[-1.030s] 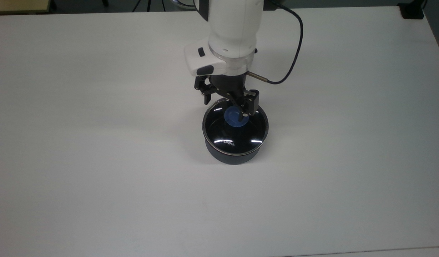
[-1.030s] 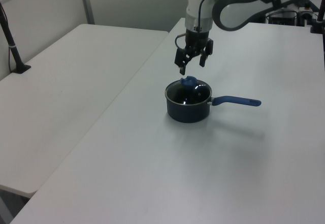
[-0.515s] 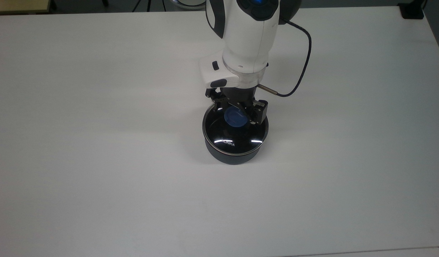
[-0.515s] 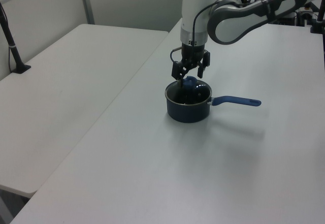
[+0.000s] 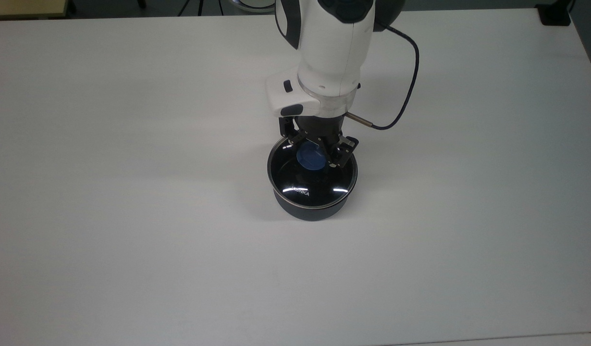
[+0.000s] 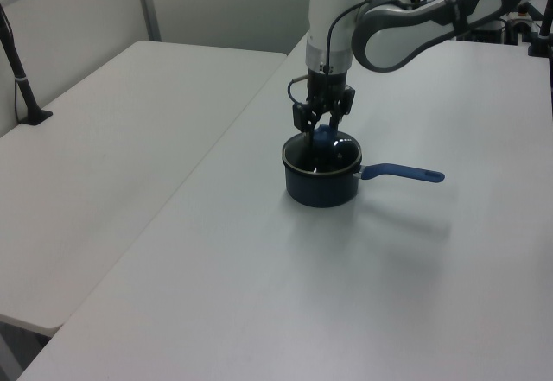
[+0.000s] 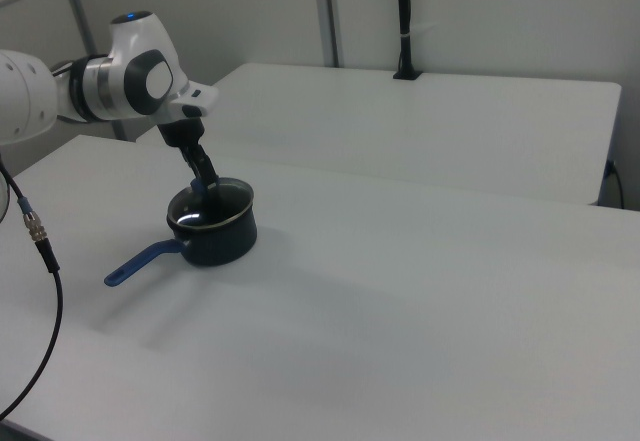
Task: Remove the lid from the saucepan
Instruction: 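Lift the glass lid off the saucepan and carry it beside the pan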
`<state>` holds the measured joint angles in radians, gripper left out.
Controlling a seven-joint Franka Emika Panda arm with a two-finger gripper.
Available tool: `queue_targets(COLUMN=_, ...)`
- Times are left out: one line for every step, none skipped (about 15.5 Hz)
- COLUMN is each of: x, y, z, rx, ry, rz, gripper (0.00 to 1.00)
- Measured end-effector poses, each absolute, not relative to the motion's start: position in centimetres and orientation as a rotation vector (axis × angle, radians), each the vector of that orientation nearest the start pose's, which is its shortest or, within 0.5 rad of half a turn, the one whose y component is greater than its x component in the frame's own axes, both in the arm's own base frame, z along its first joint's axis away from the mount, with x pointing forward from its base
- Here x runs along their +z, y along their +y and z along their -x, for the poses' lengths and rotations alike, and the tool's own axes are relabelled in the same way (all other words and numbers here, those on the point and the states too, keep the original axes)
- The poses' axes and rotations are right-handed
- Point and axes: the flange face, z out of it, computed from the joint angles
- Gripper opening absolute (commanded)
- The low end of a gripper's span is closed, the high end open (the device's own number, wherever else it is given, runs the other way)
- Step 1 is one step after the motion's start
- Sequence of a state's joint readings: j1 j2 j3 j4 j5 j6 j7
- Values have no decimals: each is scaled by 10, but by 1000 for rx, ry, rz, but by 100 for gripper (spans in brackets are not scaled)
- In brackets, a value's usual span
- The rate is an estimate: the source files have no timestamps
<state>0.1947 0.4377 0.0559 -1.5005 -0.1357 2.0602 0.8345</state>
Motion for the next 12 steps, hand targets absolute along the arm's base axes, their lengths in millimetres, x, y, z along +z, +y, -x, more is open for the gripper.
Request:
queue_targets(x=437, y=158, z=-679, rx=-266, ry=832, rz=3035, gripper=47)
queue_targets(x=447, y=155, z=-677, rx=-281, ry=826, rz=3032, gripper=47)
queue_targets(x=458, y=149, z=-674, rx=-281, ry=805, rz=3043, gripper=47)
queue_targets(x=470, y=140, z=-670, rx=-267, ry=765, rz=3066, gripper=47)
queue_targets(x=489, y=122, z=-660, rx=-227, ry=677, rz=3102, gripper=47)
queue_targets(x=501, y=108, z=-651, rx=-197, ry=600, rz=3124, gripper=47)
queue_targets(x=512, y=90, z=-640, rx=-161, ry=510, rz=3143, gripper=47)
queue_targets(x=519, y=68, z=-626, rx=-131, ry=426, rz=3159, gripper=47)
queue_targets(x=523, y=45, z=-611, rx=-102, ry=345, rz=3174, gripper=47)
queue_targets(x=522, y=22, z=-593, rx=-66, ry=262, rz=3187, gripper=47)
queue_targets(x=514, y=1, z=-575, rx=-22, ry=192, rz=3196, gripper=47)
queue_targets(x=503, y=-19, z=-560, rx=8, ry=137, rz=3201, gripper=47)
